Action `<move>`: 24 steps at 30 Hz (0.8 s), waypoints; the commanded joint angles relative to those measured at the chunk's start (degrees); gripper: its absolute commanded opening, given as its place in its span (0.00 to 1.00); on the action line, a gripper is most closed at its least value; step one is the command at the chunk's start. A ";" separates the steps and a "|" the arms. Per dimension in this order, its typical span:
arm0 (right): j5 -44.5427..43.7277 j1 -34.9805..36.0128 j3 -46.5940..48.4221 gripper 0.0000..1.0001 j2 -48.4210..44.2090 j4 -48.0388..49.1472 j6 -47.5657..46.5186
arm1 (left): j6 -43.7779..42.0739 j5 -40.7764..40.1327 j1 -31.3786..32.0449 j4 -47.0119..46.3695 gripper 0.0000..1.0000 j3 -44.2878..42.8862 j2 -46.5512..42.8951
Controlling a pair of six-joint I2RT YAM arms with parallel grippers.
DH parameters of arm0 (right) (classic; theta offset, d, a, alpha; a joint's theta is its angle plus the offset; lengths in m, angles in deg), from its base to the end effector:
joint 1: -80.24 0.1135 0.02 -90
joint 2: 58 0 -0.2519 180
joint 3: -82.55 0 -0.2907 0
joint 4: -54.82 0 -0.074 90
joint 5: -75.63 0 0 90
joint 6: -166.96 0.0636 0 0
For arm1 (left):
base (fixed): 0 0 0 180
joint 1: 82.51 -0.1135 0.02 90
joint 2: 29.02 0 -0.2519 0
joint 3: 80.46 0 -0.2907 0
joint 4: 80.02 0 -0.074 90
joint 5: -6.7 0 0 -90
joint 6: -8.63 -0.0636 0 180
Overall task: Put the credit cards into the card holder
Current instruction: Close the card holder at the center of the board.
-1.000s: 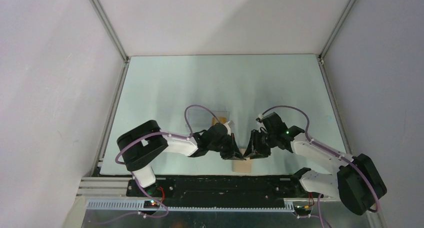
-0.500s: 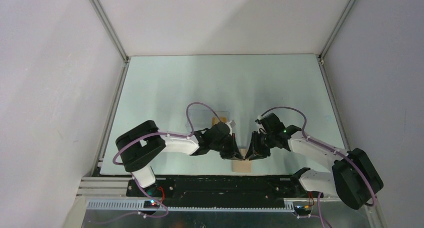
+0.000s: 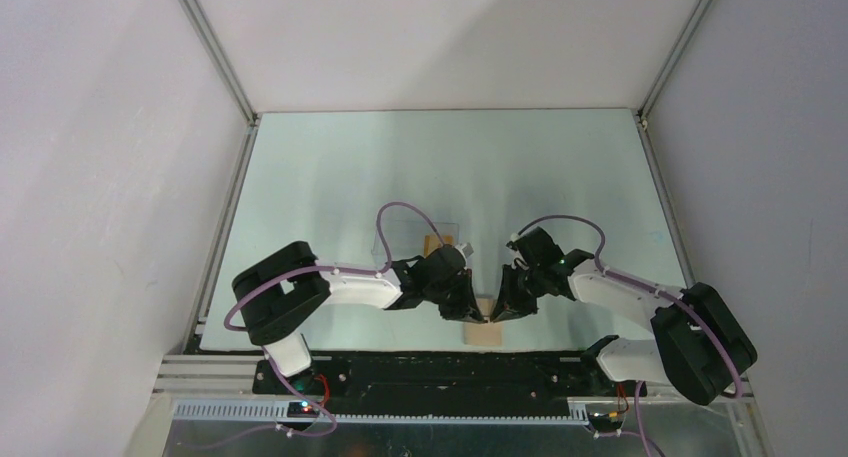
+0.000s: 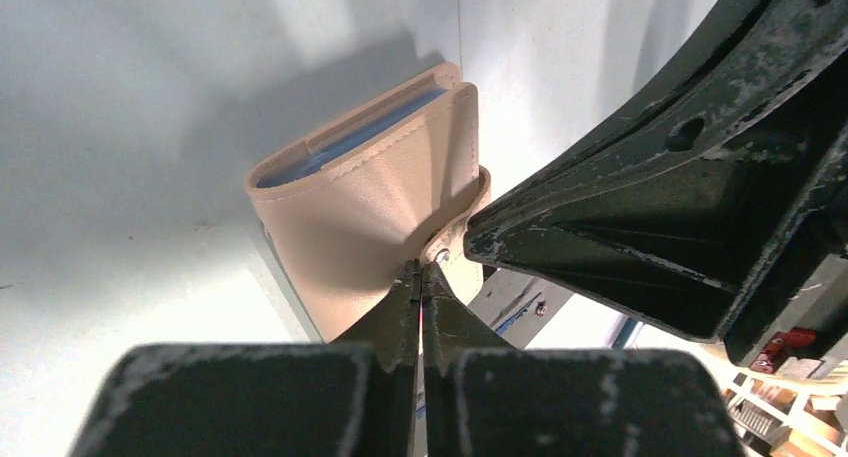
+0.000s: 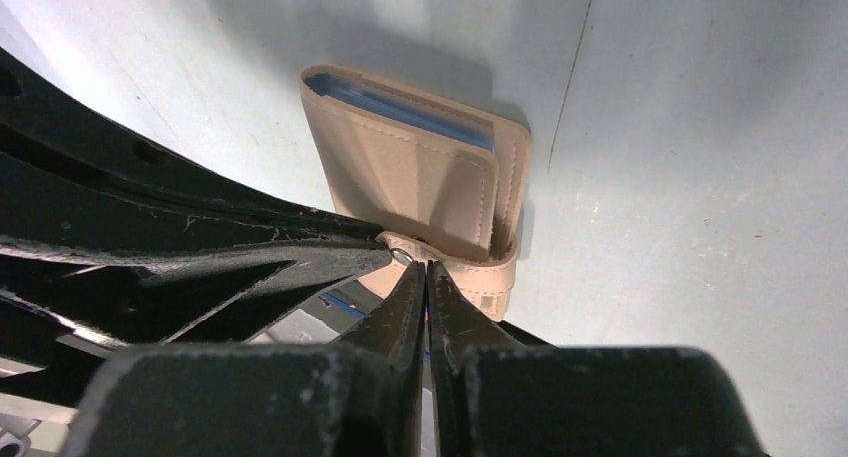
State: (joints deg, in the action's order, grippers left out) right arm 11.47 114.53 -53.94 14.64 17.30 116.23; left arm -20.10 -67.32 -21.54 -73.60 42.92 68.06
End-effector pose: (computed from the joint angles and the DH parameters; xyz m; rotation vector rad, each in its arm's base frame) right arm 0.1916 0.1642 0.0919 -0.0115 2.9518 0.9065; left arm 0.1616 -0.3273 0.0762 0.1471 2.7840 -1.1518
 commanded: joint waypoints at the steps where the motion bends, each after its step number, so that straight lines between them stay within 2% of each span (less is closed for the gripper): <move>1: -0.82 0.21 0.99 0.04 0.51 1.70 0.56 | -2.03 -1.64 0.32 2.54 0.00 -2.07 0.13; 4: -0.56 0.22 1.15 0.00 1.50 2.64 0.55 | -2.19 -1.69 0.37 3.32 0.00 -2.43 0.56; 16: -1.52 1.58 1.25 0.00 4.84 3.99 0.22 | -2.48 -1.60 0.38 4.08 0.00 -3.49 1.55; 24: -1.13 1.55 1.27 0.00 3.20 3.84 0.23 | -2.97 -2.00 0.47 4.09 0.00 -4.18 1.38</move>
State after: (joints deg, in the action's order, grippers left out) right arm 11.82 115.29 -53.46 18.27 19.62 116.40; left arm -21.28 -67.88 -21.39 -69.56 40.89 69.13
